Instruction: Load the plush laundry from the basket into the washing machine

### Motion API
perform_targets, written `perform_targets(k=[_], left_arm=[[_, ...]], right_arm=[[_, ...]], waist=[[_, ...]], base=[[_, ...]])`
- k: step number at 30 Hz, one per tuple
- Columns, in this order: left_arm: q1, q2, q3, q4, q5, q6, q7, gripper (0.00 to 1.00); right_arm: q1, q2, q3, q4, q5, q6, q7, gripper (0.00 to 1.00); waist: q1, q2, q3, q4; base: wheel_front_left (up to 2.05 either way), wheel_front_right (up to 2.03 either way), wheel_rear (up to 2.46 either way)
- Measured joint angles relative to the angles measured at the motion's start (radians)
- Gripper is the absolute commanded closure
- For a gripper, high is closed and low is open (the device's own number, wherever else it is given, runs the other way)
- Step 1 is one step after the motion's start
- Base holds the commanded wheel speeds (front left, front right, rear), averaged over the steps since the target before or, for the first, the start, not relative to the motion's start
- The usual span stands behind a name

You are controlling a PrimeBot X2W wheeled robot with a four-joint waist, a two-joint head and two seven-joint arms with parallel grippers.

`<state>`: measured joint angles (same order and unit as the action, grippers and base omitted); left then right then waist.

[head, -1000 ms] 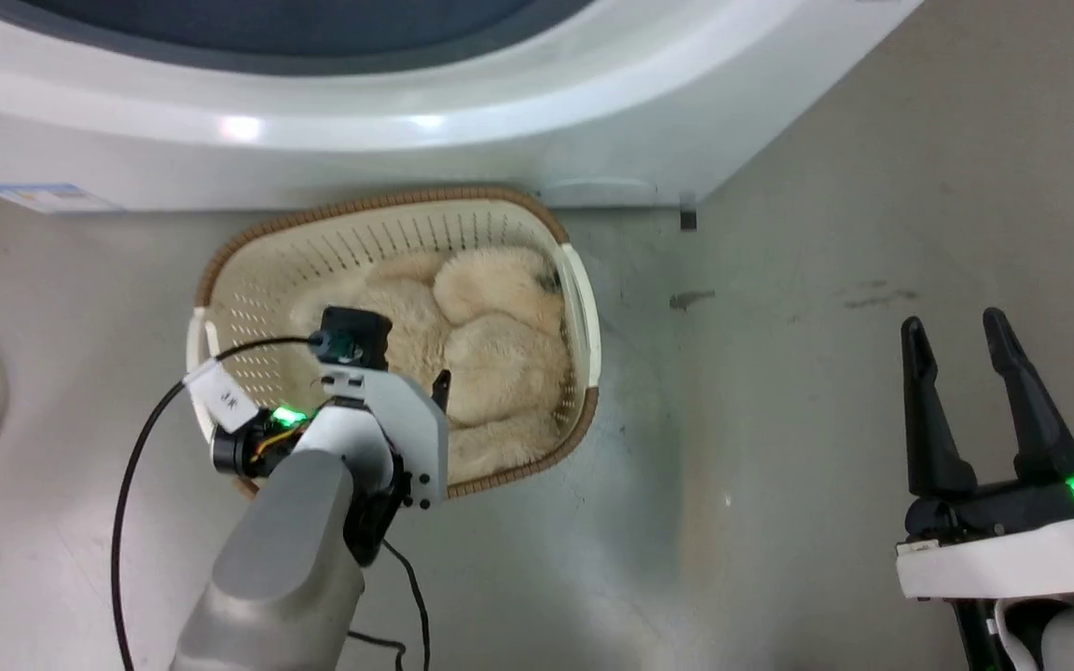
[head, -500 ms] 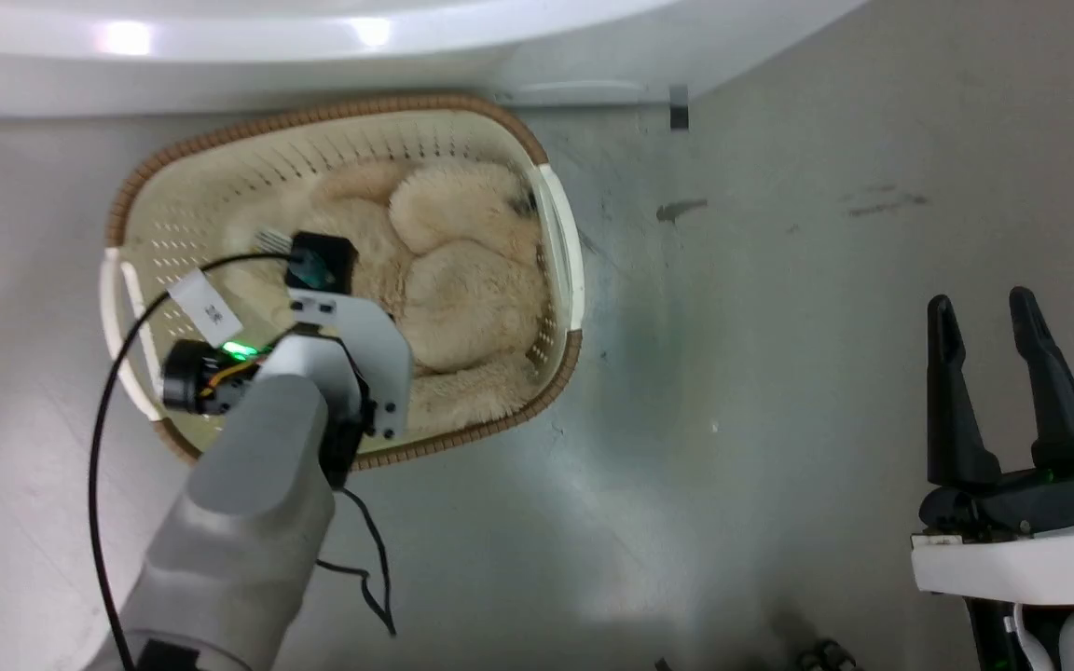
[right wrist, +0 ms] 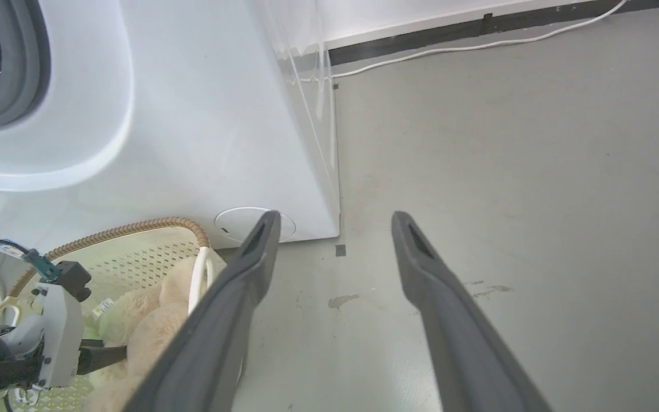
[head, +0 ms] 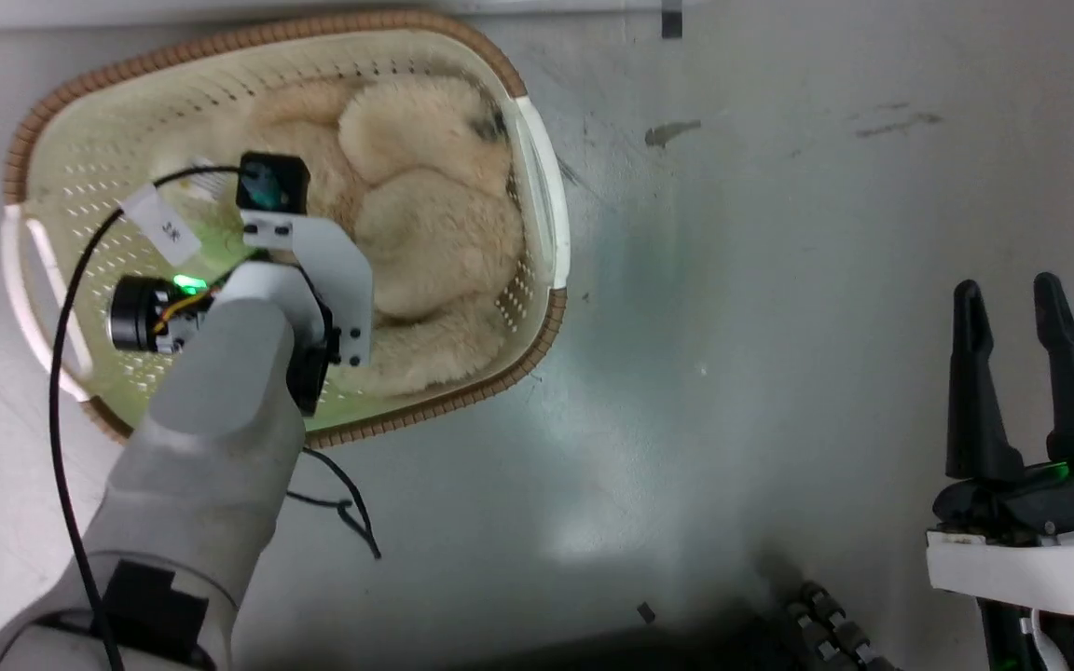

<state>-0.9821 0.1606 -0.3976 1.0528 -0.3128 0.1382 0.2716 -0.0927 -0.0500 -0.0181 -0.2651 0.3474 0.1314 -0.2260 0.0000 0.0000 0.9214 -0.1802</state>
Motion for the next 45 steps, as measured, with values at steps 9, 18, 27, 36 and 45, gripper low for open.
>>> perform_targets(k=[9,18,27,36,45], left_arm=[[-0.108,0.007,-0.04,0.097,-0.055,-0.01,-0.04,1.0],[-0.15,0.001,-0.046,0.126,-0.099,-0.037,-0.114,1.0],[-0.11,-0.039,-0.046,0.155,-0.126,-0.061,-0.156,1.0],[-0.017,-0.081,-0.04,0.169,-0.175,-0.107,-0.219,1.0],[0.074,-0.105,-0.051,0.158,-0.212,-0.157,-0.297,1.0]], right_arm=[[0.0,0.0,0.006,-0.029,0.043,0.0,-0.022,0.0],[-0.049,0.0,0.032,-0.026,0.066,0.0,-0.031,0.0],[-0.107,0.0,0.043,0.04,0.062,0.0,-0.031,0.0],[-0.126,0.0,0.048,0.122,0.049,0.0,-0.031,0.0],[-0.11,0.0,0.037,0.198,0.03,0.0,-0.031,0.0]], waist=[[-0.0001,0.0001,0.101,-0.021],[-0.0001,0.0,0.14,-0.024],[0.0,0.0,0.061,0.007],[0.0,0.0,-0.09,0.054],[0.0,0.0,-0.278,0.103]], base=[[0.0,0.0,0.0],[0.0,0.0,0.0],[0.0,0.0,0.0],[0.0,0.0,0.0],[0.0,0.0,0.0]])
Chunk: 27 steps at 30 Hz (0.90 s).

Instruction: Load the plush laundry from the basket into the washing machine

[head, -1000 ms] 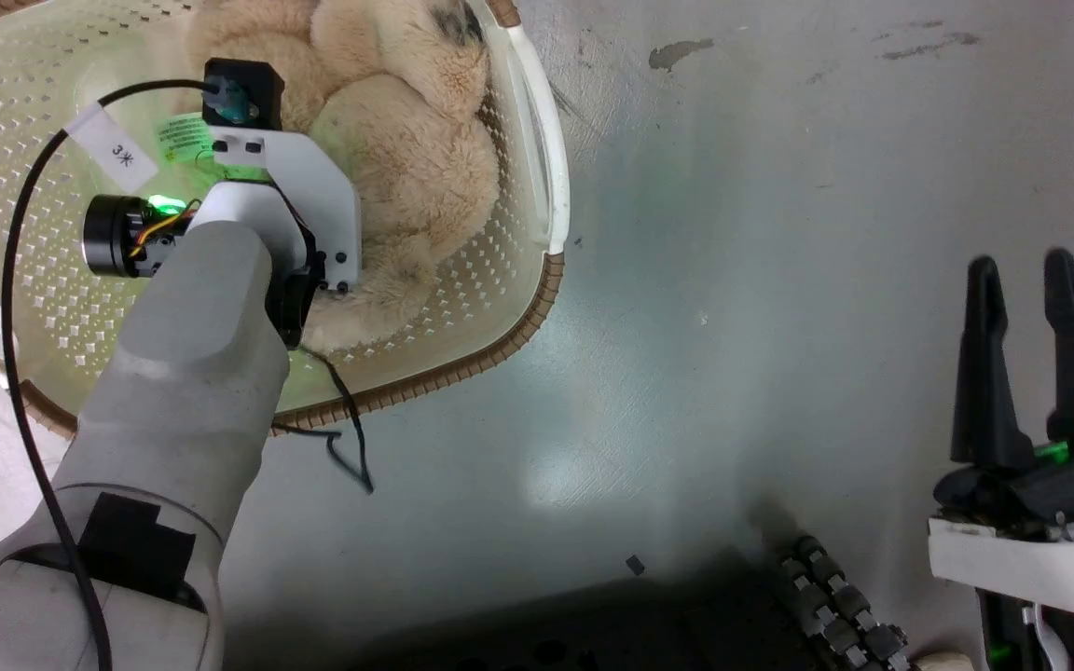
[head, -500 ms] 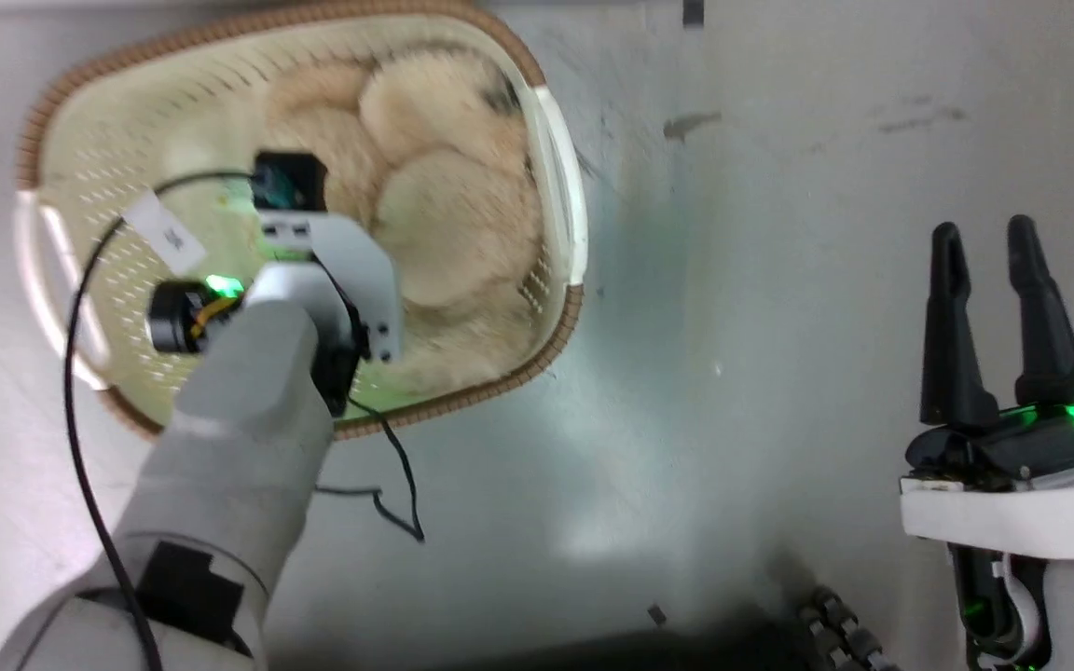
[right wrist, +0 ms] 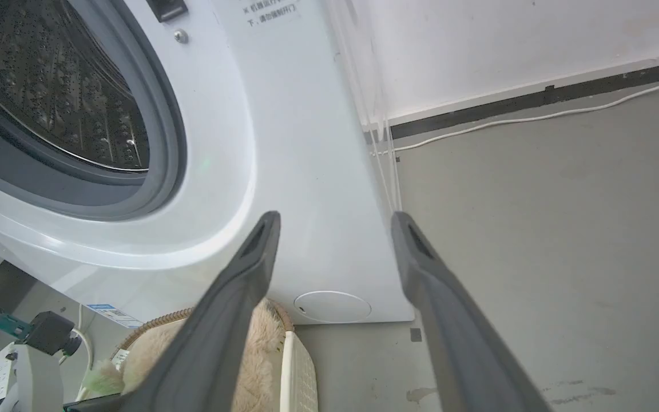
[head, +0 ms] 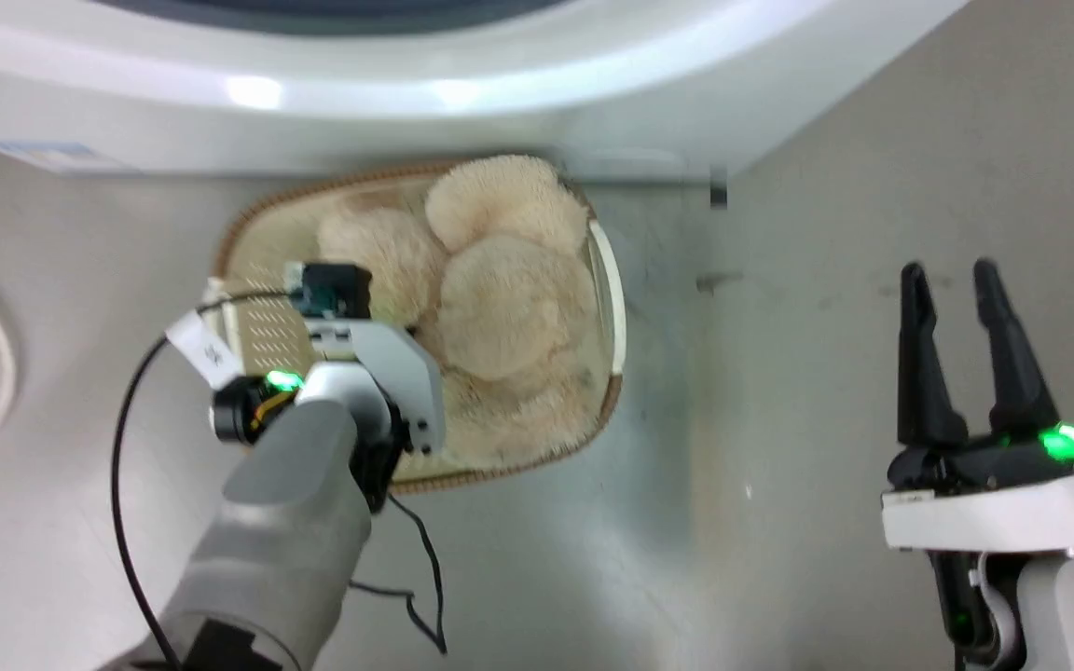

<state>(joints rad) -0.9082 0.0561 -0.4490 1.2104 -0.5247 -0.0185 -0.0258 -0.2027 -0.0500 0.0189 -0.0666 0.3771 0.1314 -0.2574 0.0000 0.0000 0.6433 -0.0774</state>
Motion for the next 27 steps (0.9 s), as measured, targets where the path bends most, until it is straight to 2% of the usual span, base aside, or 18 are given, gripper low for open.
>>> perform_targets(k=[6,10,19,27], left_arm=[[0.084,-0.005,-0.029,-0.048,-0.029,-0.029,-0.064,1.0],[0.155,-0.005,-0.053,-0.103,-0.071,-0.028,-0.097,1.0],[0.255,-0.006,-0.059,-0.239,-0.105,0.026,-0.191,1.0],[0.303,0.036,-0.012,-0.433,-0.077,0.086,-0.223,1.0]], right_arm=[[0.044,0.0,-0.004,0.047,-0.009,0.0,0.0,0.0],[0.081,0.0,-0.007,0.065,-0.011,0.0,0.0,0.0],[0.144,0.0,-0.023,0.08,-0.016,0.0,0.0,0.0],[0.175,0.0,-0.026,0.078,-0.015,0.0,0.0,0.0]], waist=[[-0.0001,0.0,-0.138,0.031],[-0.0001,0.0,-0.228,0.05],[-0.0003,0.0,-0.39,0.08],[-0.0001,0.0,-0.425,0.087]], base=[[0.0,0.0,0.0],[0.0,0.0,0.0],[0.0,0.0,0.0],[0.0,0.0,0.0]])
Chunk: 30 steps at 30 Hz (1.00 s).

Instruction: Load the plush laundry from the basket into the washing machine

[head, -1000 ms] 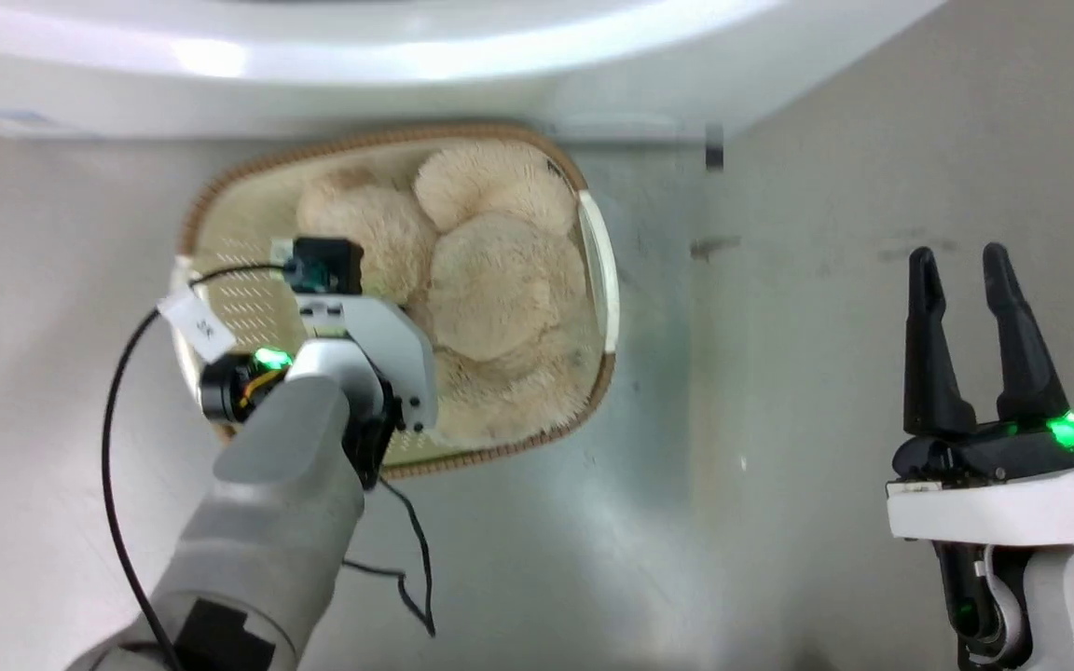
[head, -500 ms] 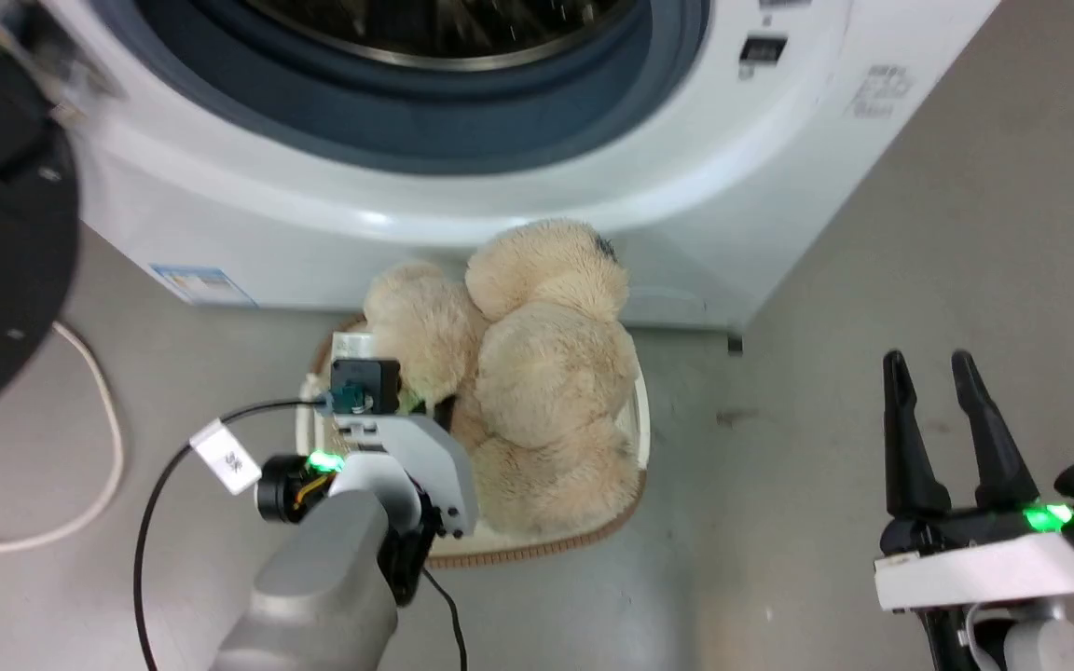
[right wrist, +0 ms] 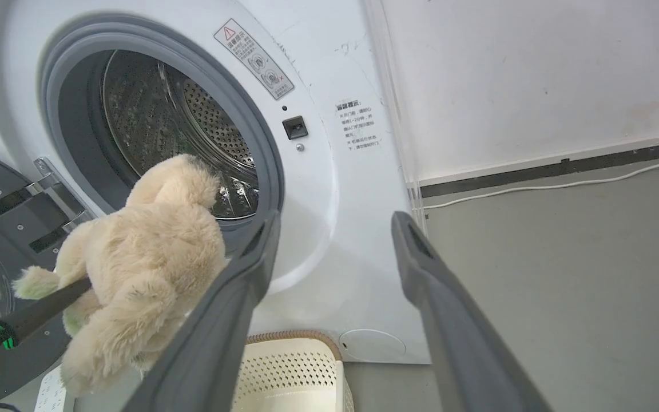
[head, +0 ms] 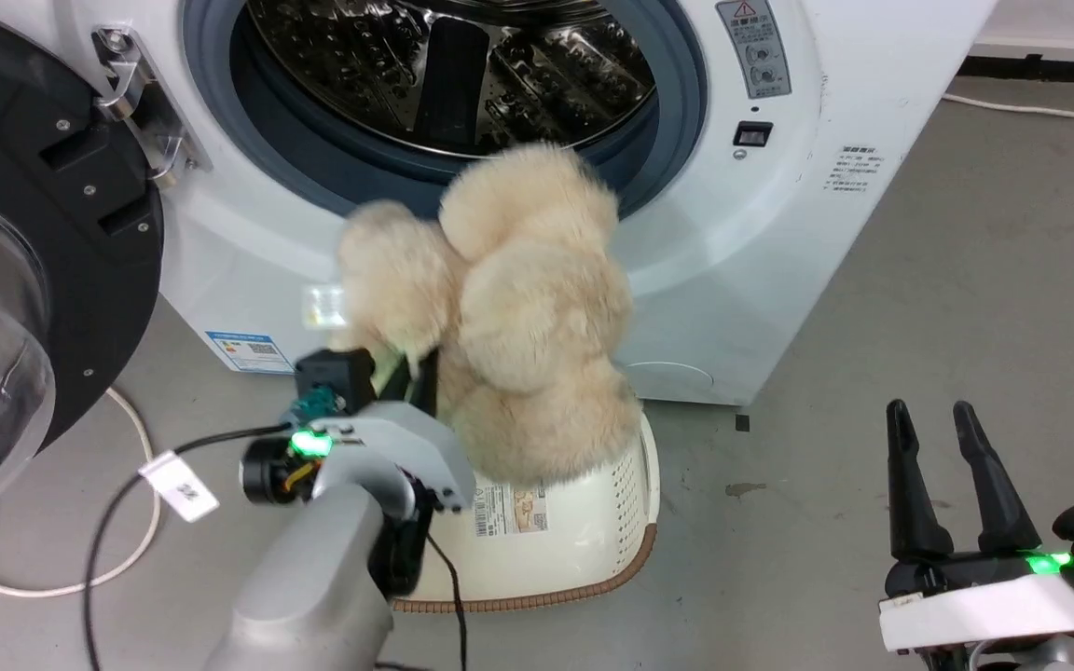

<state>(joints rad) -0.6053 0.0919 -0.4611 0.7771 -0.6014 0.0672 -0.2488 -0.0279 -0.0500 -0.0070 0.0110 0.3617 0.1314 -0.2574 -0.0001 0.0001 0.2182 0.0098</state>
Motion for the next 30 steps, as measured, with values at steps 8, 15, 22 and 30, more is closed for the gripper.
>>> perform_targets(k=[8,15,22,30], left_arm=[[0.011,0.02,0.079,-0.183,0.072,0.037,-0.005,1.0],[-0.071,0.044,0.104,-0.174,0.082,0.034,-0.005,1.0],[-0.217,0.076,0.117,-0.127,0.101,0.016,-0.001,1.0],[-0.379,0.097,0.109,-0.064,0.119,0.0,0.029,1.0]], right_arm=[[-0.002,0.0,0.005,-0.013,0.0,0.0,0.0,0.0],[-0.016,0.0,0.005,-0.023,-0.008,0.0,0.0,0.0],[-0.049,0.0,0.002,-0.039,-0.016,0.0,0.0,0.0],[-0.082,0.0,0.003,-0.052,-0.018,0.0,0.0,0.0]], waist=[[0.0002,0.0,0.04,-0.009],[0.0002,0.0,0.097,-0.02],[0.0003,0.0,0.169,-0.032],[0.0003,0.0,0.253,-0.046]], base=[[0.0,0.0,0.0],[0.0,0.0,0.0],[0.0,0.0,0.0],[0.0,0.0,0.0]])
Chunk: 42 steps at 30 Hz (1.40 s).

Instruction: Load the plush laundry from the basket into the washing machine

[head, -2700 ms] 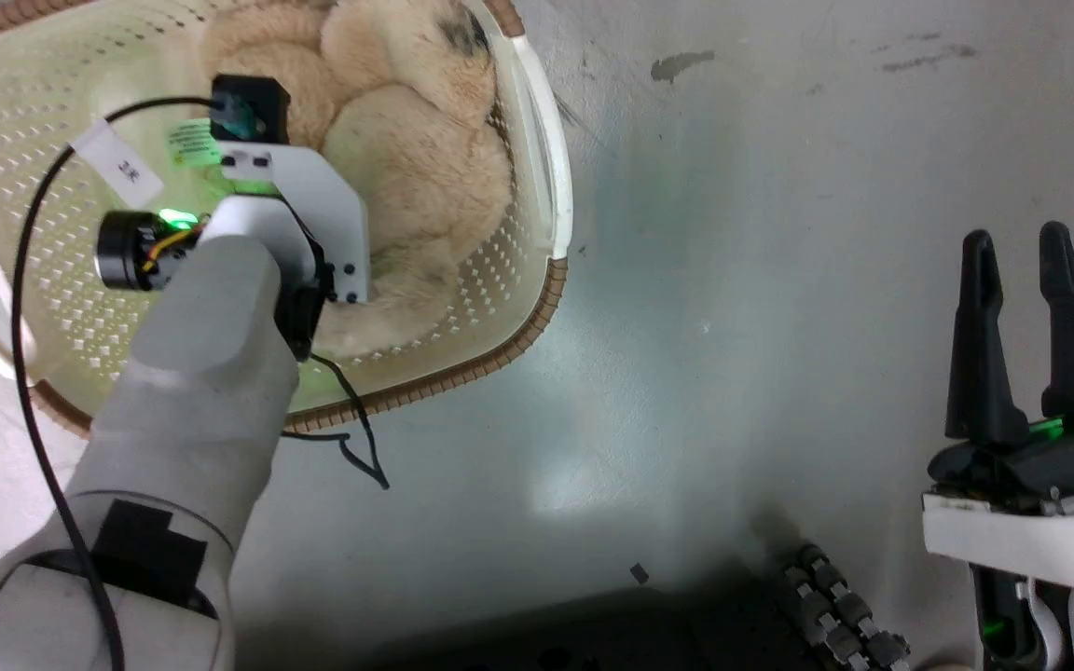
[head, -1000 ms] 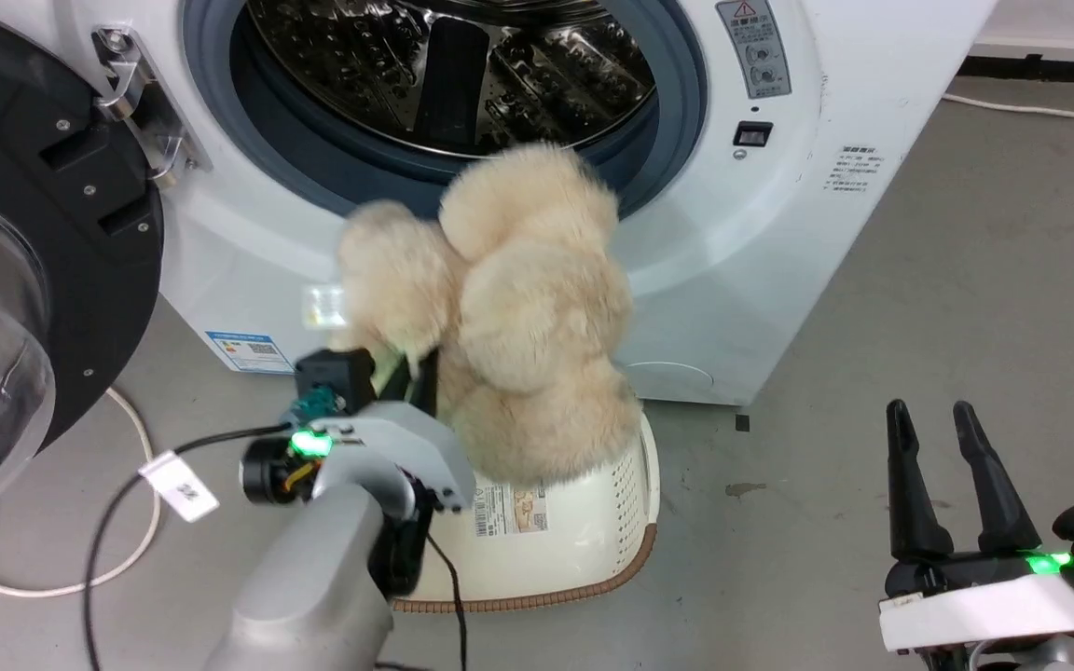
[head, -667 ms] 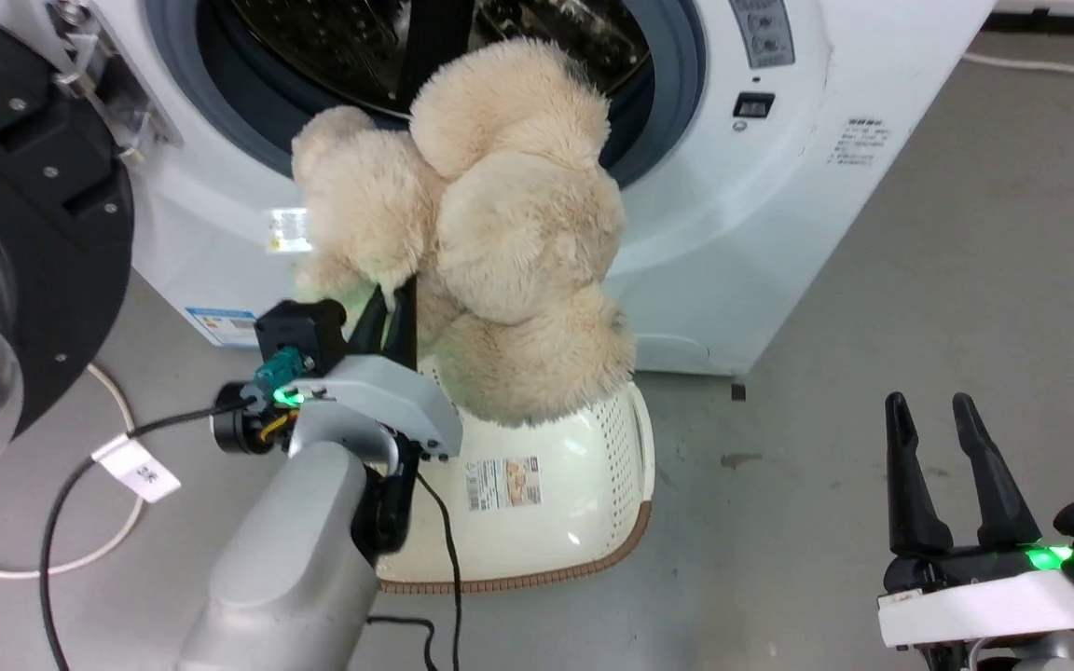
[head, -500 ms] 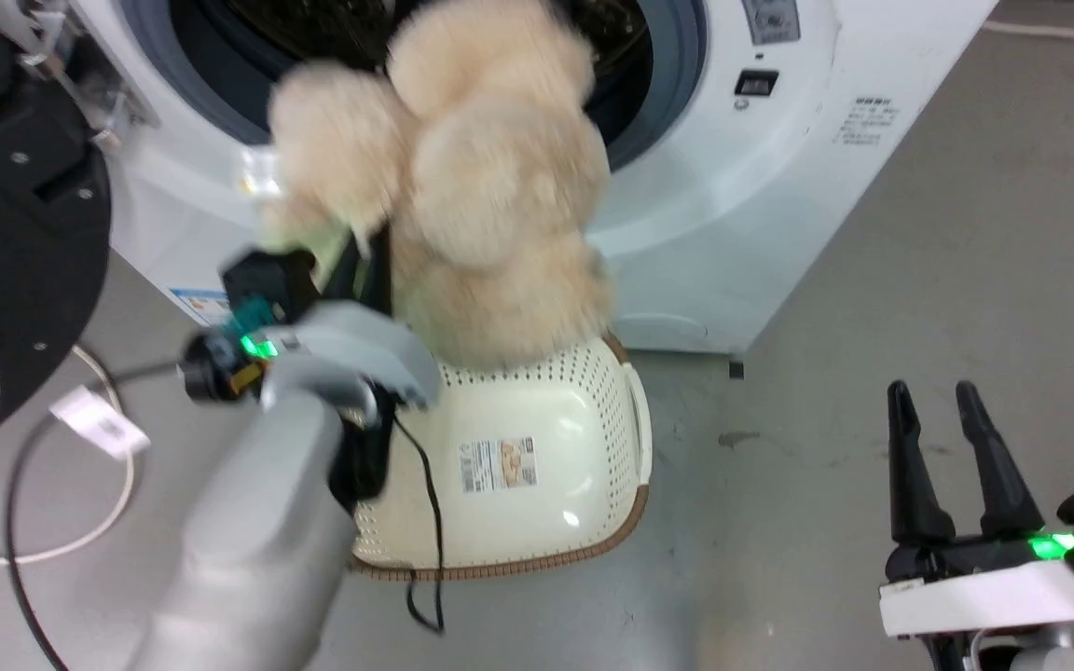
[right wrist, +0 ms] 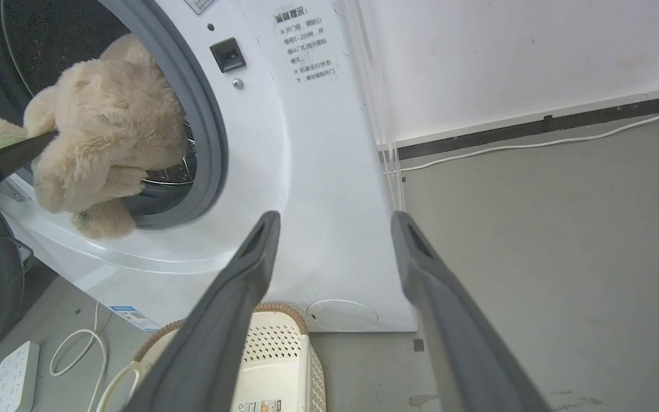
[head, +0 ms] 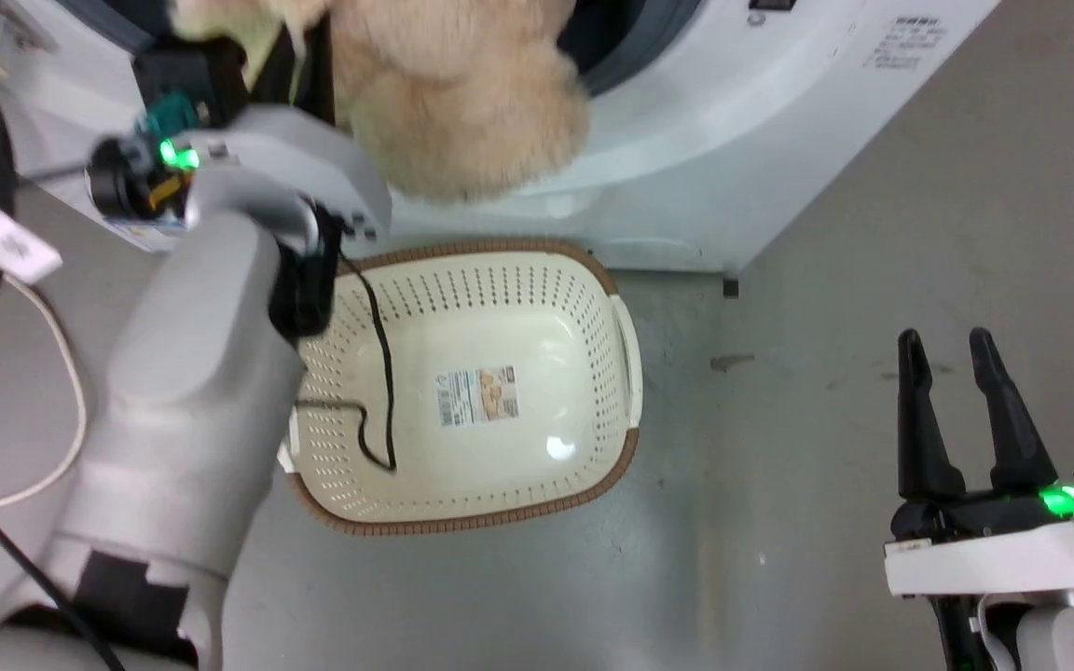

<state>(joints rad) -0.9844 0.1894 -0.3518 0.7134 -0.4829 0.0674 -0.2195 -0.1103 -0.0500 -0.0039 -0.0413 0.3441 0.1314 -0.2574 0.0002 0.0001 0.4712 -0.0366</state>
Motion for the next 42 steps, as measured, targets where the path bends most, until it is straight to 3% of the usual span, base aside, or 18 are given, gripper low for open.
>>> perform_targets(k=[12,42], left_arm=[[-0.238,0.016,-0.019,0.081,0.029,0.0,0.037,1.0],[-0.692,0.237,-0.064,0.144,0.144,0.022,0.202,1.0]], right_arm=[[-0.051,0.0,0.013,-0.017,0.001,0.0,0.0,0.0],[-0.073,0.0,0.066,-0.096,0.132,0.0,0.0,0.0]], waist=[[0.0,0.0,0.117,-0.037],[-0.0001,0.0,0.402,-0.263]], base=[[0.0,0.0,0.0],[0.0,0.0,0.0]])
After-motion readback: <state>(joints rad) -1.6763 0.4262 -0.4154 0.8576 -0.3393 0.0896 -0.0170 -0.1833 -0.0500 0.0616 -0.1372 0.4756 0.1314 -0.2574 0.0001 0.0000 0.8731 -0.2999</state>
